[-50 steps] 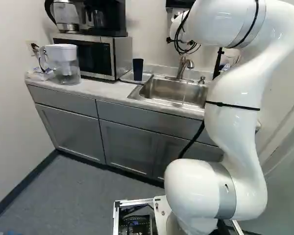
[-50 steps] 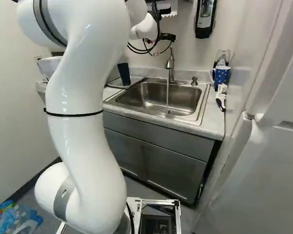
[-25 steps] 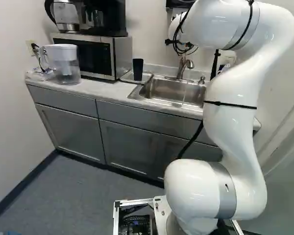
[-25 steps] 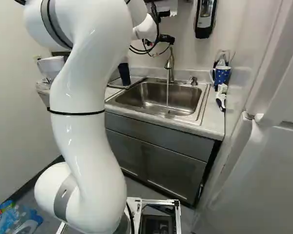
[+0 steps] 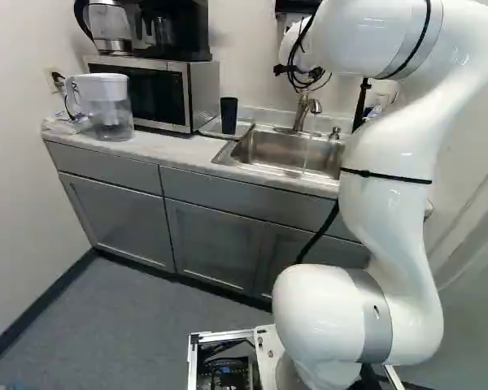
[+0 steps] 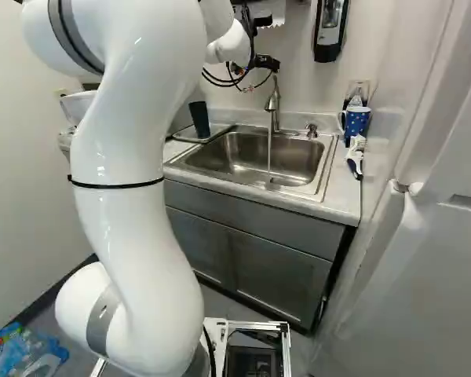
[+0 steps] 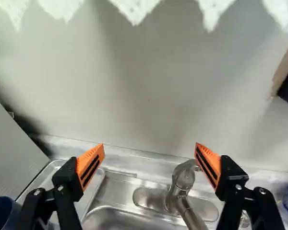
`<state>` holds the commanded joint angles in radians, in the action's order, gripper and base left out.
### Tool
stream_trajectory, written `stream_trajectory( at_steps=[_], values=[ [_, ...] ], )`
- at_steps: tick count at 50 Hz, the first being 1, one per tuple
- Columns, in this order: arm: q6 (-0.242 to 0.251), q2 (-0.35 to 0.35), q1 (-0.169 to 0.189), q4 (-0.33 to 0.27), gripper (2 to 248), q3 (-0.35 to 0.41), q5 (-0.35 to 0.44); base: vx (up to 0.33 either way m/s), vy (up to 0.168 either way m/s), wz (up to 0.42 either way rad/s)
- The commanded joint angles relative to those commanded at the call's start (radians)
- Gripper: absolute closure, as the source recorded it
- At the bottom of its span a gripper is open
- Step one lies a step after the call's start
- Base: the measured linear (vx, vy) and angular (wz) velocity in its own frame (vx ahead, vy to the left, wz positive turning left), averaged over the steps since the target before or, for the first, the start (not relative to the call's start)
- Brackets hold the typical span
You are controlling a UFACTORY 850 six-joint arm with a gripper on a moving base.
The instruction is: Rinse the cup and place it in the tray
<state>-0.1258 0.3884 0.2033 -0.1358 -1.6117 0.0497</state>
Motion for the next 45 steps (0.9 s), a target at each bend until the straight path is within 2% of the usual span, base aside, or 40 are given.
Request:
stream_trajectory(
  at_steps=[45],
  values=[
    [0.0, 0.0, 0.0, 0.0, 3, 0.0, -0.017, 0.0, 0.0, 0.0]
  ],
)
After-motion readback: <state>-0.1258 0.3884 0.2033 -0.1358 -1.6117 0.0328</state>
